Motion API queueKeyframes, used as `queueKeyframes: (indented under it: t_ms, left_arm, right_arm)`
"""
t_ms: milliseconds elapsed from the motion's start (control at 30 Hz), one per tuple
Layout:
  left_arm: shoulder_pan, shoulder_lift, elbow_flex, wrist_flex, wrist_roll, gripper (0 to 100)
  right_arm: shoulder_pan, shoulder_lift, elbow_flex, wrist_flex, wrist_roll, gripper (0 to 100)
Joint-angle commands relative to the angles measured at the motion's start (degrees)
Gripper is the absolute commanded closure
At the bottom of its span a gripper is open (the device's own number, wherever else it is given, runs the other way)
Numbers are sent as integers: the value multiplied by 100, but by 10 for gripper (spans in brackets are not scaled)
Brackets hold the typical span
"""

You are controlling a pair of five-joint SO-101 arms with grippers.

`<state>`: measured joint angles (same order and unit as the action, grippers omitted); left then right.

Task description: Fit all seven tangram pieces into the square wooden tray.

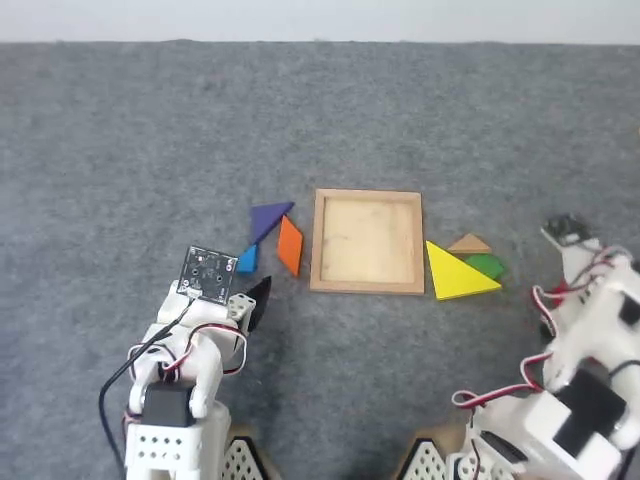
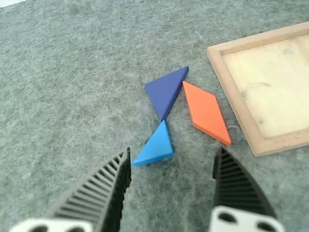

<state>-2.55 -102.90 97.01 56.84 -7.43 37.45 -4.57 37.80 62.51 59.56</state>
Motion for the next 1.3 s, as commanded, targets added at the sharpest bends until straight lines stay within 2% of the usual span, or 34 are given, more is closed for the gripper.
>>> queueKeyframes:
  t_ms: [0,200,267,433,567,667,800,1267]
  left_arm:
    - [-18,-88,-57,53,-26,732]
    - [-18,-88,-57,53,-26,732]
    - [-18,-88,-57,53,-26,732]
    - [-18,-88,-57,53,-26,732]
    - [-18,-88,-57,53,-26,732]
    - [-18,-88,-57,53,-26,732]
    - [-18,-88,-57,53,-26,732]
    - [-18,-88,-57,53,-26,732]
  right_arm:
    - [-558,-101,-967,866,-651,801]
    - [-1560,-101,-1486,1305,-1565,801]
    - [-1692,-101,-1574,1314,-1785,801]
    - [-1103,-48,-1363,1297,-1143,794]
    - [-593,-48,-1169,1130,-536,701]
    - [-444,-48,-686,611,-141,646]
    - [-453,-48,-123,-4,-114,645]
    - [-31,321,-26,-400,-62,645]
